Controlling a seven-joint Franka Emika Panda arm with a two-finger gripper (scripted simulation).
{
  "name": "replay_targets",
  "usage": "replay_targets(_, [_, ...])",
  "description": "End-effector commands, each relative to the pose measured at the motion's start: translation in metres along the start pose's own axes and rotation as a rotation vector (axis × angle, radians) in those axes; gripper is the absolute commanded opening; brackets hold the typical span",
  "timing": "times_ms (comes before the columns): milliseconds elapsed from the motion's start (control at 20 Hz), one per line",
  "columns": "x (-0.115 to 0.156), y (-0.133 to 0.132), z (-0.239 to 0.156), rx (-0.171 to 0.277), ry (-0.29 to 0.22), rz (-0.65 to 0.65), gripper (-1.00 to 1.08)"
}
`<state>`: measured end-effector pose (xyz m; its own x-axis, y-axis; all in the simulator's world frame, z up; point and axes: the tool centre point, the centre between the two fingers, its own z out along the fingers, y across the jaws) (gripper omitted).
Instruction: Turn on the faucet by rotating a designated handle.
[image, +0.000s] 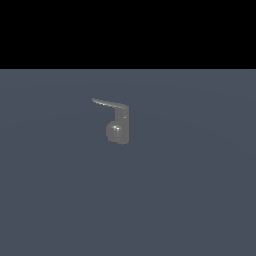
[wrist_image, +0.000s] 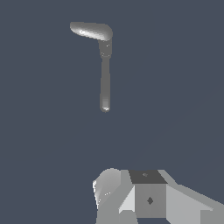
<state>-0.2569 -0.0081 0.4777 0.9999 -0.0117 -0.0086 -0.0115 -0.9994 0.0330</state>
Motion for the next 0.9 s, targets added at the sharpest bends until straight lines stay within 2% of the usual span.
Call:
replay_targets(0, [0.000, 0.000, 0.000, 0.000, 0.000, 0.000, -1.00])
replay_targets(450, [0.006, 0.011, -0.010, 0.026, 0.036, 0.021, -1.00])
replay_targets(850, [0.012, 0.009, -0.009, 0.038, 0.033, 0.038, -1.00])
